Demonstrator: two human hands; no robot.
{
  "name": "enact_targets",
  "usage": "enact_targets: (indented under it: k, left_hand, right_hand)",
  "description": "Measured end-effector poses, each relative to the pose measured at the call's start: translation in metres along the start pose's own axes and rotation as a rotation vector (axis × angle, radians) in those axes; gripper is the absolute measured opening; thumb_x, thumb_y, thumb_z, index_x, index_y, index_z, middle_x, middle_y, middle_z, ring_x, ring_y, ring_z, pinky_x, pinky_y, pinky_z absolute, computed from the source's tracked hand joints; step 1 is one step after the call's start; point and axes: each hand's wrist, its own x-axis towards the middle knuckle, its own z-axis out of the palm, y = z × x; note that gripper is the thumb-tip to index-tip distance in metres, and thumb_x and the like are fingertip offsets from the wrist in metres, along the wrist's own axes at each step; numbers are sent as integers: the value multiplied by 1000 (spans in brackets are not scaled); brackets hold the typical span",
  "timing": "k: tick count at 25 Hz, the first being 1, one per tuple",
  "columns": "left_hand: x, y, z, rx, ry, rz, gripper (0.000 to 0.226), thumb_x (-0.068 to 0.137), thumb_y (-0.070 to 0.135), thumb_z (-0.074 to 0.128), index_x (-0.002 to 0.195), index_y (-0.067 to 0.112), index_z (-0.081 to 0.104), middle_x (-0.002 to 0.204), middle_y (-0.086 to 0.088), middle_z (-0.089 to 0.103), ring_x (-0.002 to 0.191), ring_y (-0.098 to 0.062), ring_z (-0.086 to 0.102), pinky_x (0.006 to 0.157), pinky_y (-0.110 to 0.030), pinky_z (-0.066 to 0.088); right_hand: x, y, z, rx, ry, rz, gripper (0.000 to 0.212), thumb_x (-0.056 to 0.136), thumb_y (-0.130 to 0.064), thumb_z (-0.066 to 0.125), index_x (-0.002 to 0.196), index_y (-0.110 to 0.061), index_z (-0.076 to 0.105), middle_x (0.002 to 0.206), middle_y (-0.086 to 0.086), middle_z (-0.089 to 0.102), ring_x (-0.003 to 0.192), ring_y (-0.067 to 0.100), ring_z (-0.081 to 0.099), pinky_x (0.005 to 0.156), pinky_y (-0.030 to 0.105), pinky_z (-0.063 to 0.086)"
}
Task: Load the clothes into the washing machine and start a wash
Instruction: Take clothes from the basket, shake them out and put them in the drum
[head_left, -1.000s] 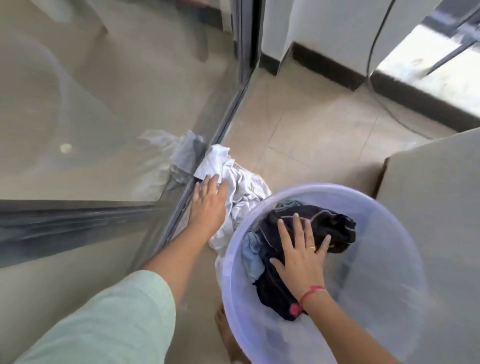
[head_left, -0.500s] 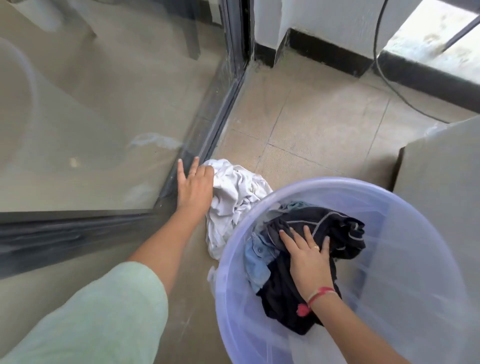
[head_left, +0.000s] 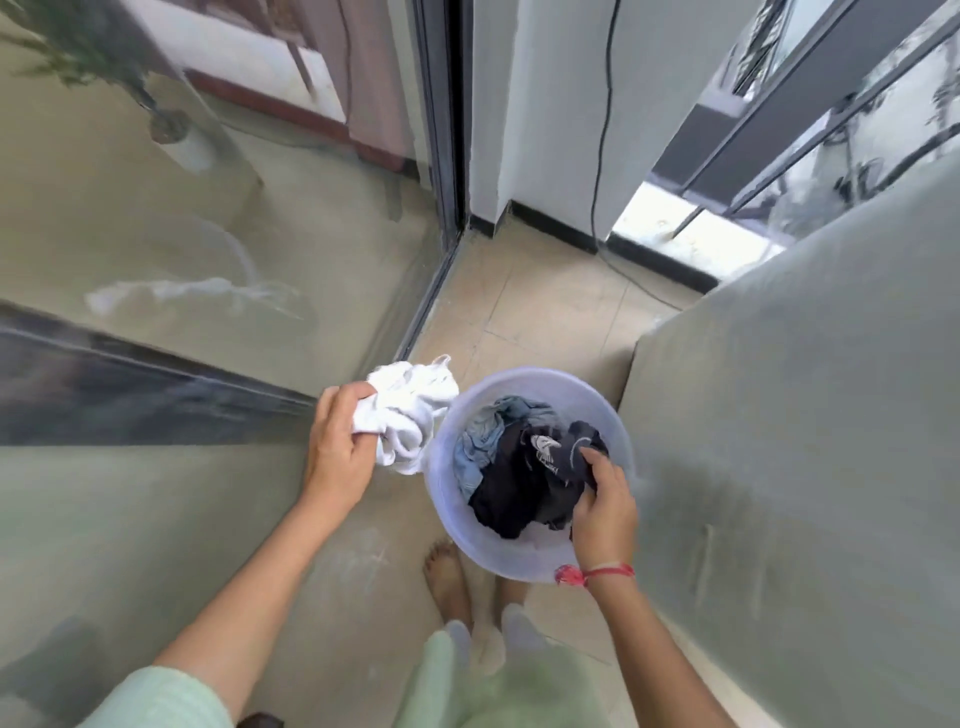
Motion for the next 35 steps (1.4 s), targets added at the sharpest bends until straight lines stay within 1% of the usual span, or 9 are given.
enact_targets:
  k: [5, 7, 10, 14, 18, 21, 26, 30, 35]
  left_hand:
    - [-14, 117, -87, -88, 95, 84, 41, 74, 24, 38, 100, -3, 56, 113, -16, 49, 102, -10, 46, 93, -13, 33]
    - [-14, 150, -107, -194, 101, 102, 39, 73, 26, 37, 93, -1, 58, 111, -13, 56, 102, -14, 50, 92, -23, 39]
    - [-19, 191, -124, -453, 65, 125, 39, 71, 28, 38, 69, -7, 54, 74, -27, 59, 74, -33, 57, 70, -43, 46]
    - [-26, 242, -141, -531, 21, 250, 26, 69, 19, 36, 51, 0, 33, 51, -23, 37, 48, -36, 32, 46, -48, 31]
    - [-30, 291, -157, -300, -44, 525, 18, 71, 19, 34, 53, 19, 29, 50, -1, 31, 47, -18, 28, 46, -34, 26]
    - [-40, 320, -156, 45, -169, 762, 23, 68, 35, 35, 63, 23, 53, 63, 6, 48, 57, -15, 47, 52, -31, 39]
    - [-54, 392, -144, 27, -12, 981, 58, 66, 75, 48, 79, 21, 65, 73, 18, 45, 59, 6, 44, 52, -19, 41]
    - [-76, 454, -101, 166, 112, 945, 59, 60, 80, 56, 77, 24, 64, 74, 11, 55, 57, -3, 45, 52, -20, 43]
    - [-96, 525, -36, 130, 59, 904, 48, 60, 66, 72, 79, 22, 67, 73, 13, 49, 61, -7, 49, 54, -19, 36]
  right_hand:
    - [-30, -103, -125, -72, 206, -170, 50, 77, 7, 48, 116, -21, 61, 110, 5, 61, 95, 31, 60, 77, 36, 46]
    - [-41, -143, -169, -4, 301, -272, 49, 77, 7, 47, 115, -20, 61, 109, 3, 62, 93, 26, 60, 77, 33, 45]
    - [-59, -189, -229, 196, 338, -488, 48, 75, 10, 44, 112, -13, 63, 104, -2, 63, 96, 17, 59, 85, 23, 44]
    - [-76, -228, -287, 254, 341, -573, 57, 76, 15, 45, 124, -12, 57, 117, 2, 59, 106, 7, 52, 93, 6, 37]
    - [-89, -261, -337, 403, 328, -450, 63, 81, 12, 46, 140, -11, 43, 134, 5, 50, 119, 7, 44, 100, 6, 29]
    - [-104, -288, -383, 713, 327, -372, 68, 85, 7, 49, 147, -11, 29, 145, 4, 37, 129, 13, 39, 107, 23, 35]
    - [-122, -308, -457, 1133, 430, -533, 55, 69, -7, 53, 120, -20, 39, 106, 3, 46, 83, 3, 55, 75, 19, 47]
    - [-122, -298, -491, 1267, 436, -619, 56, 58, -22, 58, 108, -25, 33, 117, 4, 30, 103, 18, 37, 78, 28, 43]
    - [-118, -256, -566, 1248, 415, -846, 80, 65, -21, 68, 139, -15, 37, 146, 15, 33, 127, 25, 43, 105, 45, 41]
